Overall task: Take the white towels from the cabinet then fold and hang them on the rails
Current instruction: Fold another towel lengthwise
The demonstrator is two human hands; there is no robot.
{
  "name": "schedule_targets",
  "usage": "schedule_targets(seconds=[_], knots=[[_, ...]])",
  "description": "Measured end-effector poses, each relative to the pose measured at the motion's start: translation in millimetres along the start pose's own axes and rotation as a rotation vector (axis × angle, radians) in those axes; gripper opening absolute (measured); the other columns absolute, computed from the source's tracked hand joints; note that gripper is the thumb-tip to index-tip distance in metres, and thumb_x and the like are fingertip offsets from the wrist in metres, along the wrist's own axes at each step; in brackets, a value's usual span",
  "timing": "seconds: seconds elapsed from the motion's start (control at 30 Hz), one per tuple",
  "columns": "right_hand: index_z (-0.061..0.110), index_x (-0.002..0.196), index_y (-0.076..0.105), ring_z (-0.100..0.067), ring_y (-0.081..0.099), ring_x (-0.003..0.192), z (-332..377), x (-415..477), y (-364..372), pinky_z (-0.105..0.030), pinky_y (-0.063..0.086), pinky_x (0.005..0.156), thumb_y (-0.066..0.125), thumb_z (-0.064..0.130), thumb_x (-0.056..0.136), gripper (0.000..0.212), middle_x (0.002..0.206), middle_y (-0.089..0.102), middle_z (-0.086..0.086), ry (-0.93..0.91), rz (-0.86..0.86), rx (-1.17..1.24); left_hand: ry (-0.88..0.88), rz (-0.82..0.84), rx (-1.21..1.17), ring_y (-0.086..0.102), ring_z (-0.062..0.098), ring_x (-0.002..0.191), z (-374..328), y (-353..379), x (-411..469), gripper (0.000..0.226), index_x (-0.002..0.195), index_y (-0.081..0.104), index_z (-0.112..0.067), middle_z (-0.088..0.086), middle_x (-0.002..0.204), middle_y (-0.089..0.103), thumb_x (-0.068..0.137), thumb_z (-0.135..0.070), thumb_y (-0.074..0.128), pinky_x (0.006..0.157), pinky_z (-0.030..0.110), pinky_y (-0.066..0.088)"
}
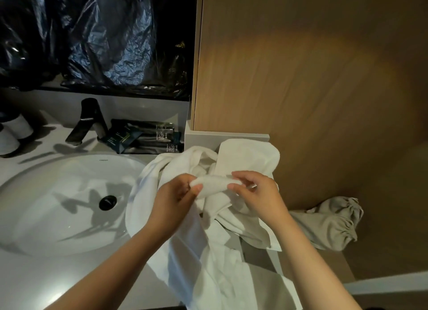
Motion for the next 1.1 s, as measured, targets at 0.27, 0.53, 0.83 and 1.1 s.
schedule_targets(seconds=[0.27, 0.53, 0.83, 1.1], knots=[[0.028, 0.115, 0.07, 0.003, 0.057, 0.111, 66, 16, -25, -0.017, 0.043, 0.093, 0.064, 0.031, 0.091, 0.025, 0.115, 0.068, 0.015, -0.174, 0.099, 0.092, 0.11, 0.092, -0.279, 0.065, 0.013, 0.08, -63, -27, 33, 0.012, 0.095, 0.063, -0.011, 0.005, 0.086, 0.068, 0.097, -0.018, 0.054, 0.069, 0.022, 0.051], [0.008, 0.101, 0.071, -0.008, 0.064, 0.084, 131, 22, -45, -0.017, 0.046, 0.077, 0.057, 0.015, 0.096, 0.017, 0.091, 0.072, 0.003, -0.237, 0.242, 0.337, 0.465, 0.036, 0.095, 0.057, 0.013, 0.075, -136, -74, 55, 0.019, 0.089, 0.064, -0.015, -0.003, 0.079, 0.062, 0.092, -0.028, 0.051, 0.068, 0.026, 0.043], [-0.003, 0.073, 0.047, -0.015, 0.044, 0.061, 176, 23, -85, -0.02, 0.038, 0.062, 0.051, 0.034, 0.1, 0.045, 0.064, 0.045, -0.003, -0.422, 0.079, 0.229, 0.595, -0.16, 0.147, 0.052, 0.005, 0.071, -201, -111, 81, 0.016, 0.087, 0.062, -0.012, -0.001, 0.075, 0.059, 0.098, -0.016, 0.05, 0.06, 0.012, 0.036], [0.012, 0.071, 0.065, -0.017, 0.057, 0.064, 185, 25, -158, -0.033, 0.048, 0.071, 0.064, 0.021, 0.093, 0.023, 0.064, 0.059, -0.004, -0.494, -0.257, 0.173, 0.503, -0.398, 0.155, 0.053, 0.017, 0.071, -228, -150, 116, 0.017, 0.088, 0.059, -0.016, 0.008, 0.076, 0.058, 0.098, -0.019, 0.046, 0.057, 0.023, 0.034]])
Point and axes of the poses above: each hand's wrist, its own x-axis towards the middle knuckle, its own y-axis out of the palm, z = x × y, the point moved 2 cm from there along x, towards the middle knuckle
